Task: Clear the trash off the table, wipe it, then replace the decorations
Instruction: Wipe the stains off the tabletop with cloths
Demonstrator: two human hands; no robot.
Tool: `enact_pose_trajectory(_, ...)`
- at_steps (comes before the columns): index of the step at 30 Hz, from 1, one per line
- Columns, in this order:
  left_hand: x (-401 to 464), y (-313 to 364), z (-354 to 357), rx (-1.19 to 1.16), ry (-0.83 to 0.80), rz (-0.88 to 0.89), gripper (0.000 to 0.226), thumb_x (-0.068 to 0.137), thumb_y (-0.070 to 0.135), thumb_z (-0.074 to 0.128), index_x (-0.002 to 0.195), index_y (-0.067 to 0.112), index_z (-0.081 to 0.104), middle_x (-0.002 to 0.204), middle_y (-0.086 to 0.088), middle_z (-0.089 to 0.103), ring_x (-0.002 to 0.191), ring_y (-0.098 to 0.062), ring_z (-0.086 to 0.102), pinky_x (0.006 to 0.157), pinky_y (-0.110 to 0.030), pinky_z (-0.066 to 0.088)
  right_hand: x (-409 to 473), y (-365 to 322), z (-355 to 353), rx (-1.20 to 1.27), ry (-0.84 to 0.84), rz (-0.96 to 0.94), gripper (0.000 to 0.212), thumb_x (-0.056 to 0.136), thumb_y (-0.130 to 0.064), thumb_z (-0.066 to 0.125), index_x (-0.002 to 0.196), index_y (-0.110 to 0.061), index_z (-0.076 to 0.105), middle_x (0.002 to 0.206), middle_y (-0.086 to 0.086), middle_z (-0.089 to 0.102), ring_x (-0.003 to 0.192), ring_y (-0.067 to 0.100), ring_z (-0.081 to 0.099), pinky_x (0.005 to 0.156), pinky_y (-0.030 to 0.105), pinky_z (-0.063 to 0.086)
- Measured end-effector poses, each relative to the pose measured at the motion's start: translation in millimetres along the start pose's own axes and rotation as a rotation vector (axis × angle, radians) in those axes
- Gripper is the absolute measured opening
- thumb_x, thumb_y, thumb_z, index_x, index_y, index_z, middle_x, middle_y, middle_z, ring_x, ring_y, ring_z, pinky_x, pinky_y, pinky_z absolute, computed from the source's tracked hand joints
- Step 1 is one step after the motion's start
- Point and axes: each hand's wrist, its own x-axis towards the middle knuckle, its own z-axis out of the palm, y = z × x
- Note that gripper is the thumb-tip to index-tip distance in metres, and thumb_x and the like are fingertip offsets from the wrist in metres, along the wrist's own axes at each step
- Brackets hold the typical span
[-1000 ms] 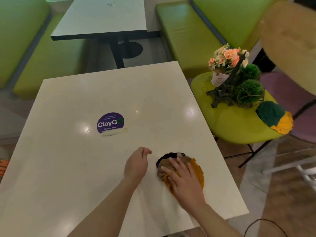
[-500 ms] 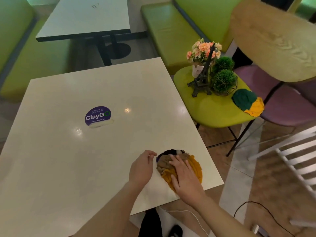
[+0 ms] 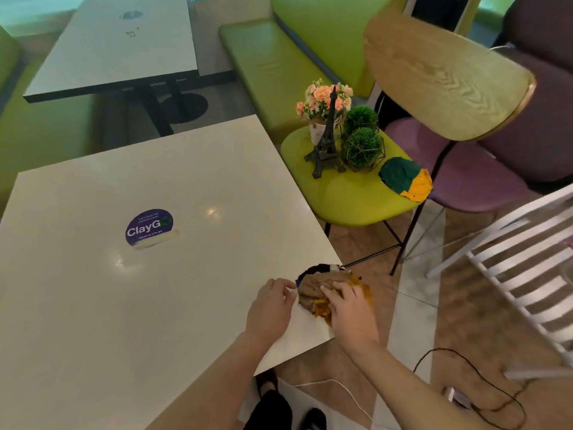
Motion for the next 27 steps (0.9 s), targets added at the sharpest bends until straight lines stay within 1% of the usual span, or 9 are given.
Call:
enact_pose_trajectory(3, 0.7, 9.0, 5.5, 0.045, -0.043, 0.005, 0.025, 0.1, 0.034, 0.047, 0.123, 0.028, 0.055, 0.115, 0.007, 0.052, 0.111, -0.012, 0.051, 0.091, -0.034, 0.047, -23.2, -18.2, 2.0, 0.084, -0.085, -0.138, 0.055, 0.064, -0.014, 0.086, 0.115, -0.03, 0.073, 0.113, -0.005, 0.067, 0.102, 0.014, 0.056, 0.086, 0.028, 0.055)
enact_pose_trajectory(5, 2.4, 9.6, 6.8, 0.083, -0.081, 0.004, 0.031, 0.097, 0.035, 0.054, 0.127, 0.028, 0.053, 0.12, 0.005, 0.049, 0.114, -0.014, 0.05, 0.093, -0.036, 0.047, -26.6, -17.0, -2.0, 0.164, -0.128, -0.12, 0.052, 0.08, -0.022, 0.077, 0.129, -0.032, 0.062, 0.126, -0.009, 0.061, 0.115, 0.01, 0.046, 0.099, 0.029, 0.049)
enact_pose_trajectory(7, 6.0, 7.8, 4.9, 0.107, -0.152, 0.003, 0.045, 0.09, 0.04, 0.064, 0.131, 0.029, 0.05, 0.124, 0.005, 0.046, 0.116, -0.014, 0.048, 0.095, -0.036, 0.047, -21.7, -9.7, -12.0, 0.254, -0.163, -0.054, 0.049, 0.097, -0.039, 0.054, 0.144, -0.033, 0.042, 0.14, -0.011, 0.049, 0.129, 0.006, 0.037, 0.111, 0.025, 0.033)
enact_pose_trajectory(9, 9.6, 6.9, 1.7, 0.122, -0.202, -0.002, 0.057, 0.084, 0.045, 0.07, 0.134, 0.03, 0.048, 0.127, 0.006, 0.044, 0.118, -0.013, 0.047, 0.096, -0.034, 0.047, -14.7, -1.8, -22.4, 0.278, -0.147, 0.022, 0.052, 0.098, -0.051, 0.045, 0.145, -0.031, 0.036, 0.14, -0.01, 0.045, 0.128, 0.007, 0.036, 0.108, 0.023, 0.03)
enact_pose_trajectory(11, 12.2, 8.9, 1.0, 0.126, -0.224, -0.004, 0.062, 0.079, 0.048, 0.074, 0.134, 0.031, 0.048, 0.127, 0.008, 0.044, 0.119, -0.012, 0.046, 0.093, -0.032, 0.047, -11.5, 5.7, -30.7, 0.183, -0.143, 0.09, 0.058, 0.095, -0.055, 0.049, 0.145, -0.028, 0.037, 0.137, -0.008, 0.044, 0.125, 0.009, 0.034, 0.106, 0.022, 0.029)
enact_pose_trajectory(14, 18.8, 15.8, 1.6, 0.203, -0.209, 0.018, 0.055, 0.078, 0.047, 0.075, 0.126, 0.033, 0.051, 0.122, 0.009, 0.045, 0.115, -0.011, 0.047, 0.085, -0.03, 0.048, -10.2, 9.1, -35.4, 0.08, -0.206, 0.196, 0.066, 0.09, -0.063, 0.052, 0.145, -0.029, 0.037, 0.135, -0.009, 0.044, 0.122, 0.01, 0.034, 0.105, 0.023, 0.031)
enact_pose_trajectory(18, 35.6, 32.1, 3.2, 0.35, -0.204, 0.089, 0.037, 0.086, 0.045, 0.067, 0.117, 0.032, 0.053, 0.116, 0.008, 0.047, 0.106, -0.014, 0.048, 0.074, -0.027, 0.044, -13.4, 6.5, -31.1, 0.045, -0.192, 0.268, 0.069, 0.089, -0.066, 0.048, 0.146, -0.029, 0.037, 0.134, -0.008, 0.043, 0.121, 0.012, 0.036, 0.103, 0.024, 0.033)
enact_pose_trajectory(24, 56.6, 47.7, 17.7, 0.356, -0.168, 0.17, 0.02, 0.096, 0.04, 0.055, 0.114, 0.03, 0.053, 0.113, 0.007, 0.051, 0.099, -0.015, 0.05, 0.074, -0.029, 0.049, -8.6, 15.7, -26.8, 0.056, -0.153, 0.484, 0.077, 0.091, -0.069, 0.04, 0.153, -0.026, 0.024, 0.141, -0.003, 0.037, 0.127, 0.015, 0.032, 0.106, 0.027, 0.032)
enact_pose_trajectory(27, 64.2, 55.4, 22.7, 0.266, -0.169, 0.183, 0.017, 0.097, 0.038, 0.054, 0.112, 0.032, 0.053, 0.112, 0.01, 0.055, 0.098, -0.012, 0.05, 0.076, -0.027, 0.049, 0.3, 23.9, -26.4, 0.115, -0.178, 0.558, 0.072, 0.09, -0.069, 0.041, 0.149, -0.028, 0.032, 0.137, -0.004, 0.044, 0.124, 0.016, 0.037, 0.105, 0.03, 0.035)
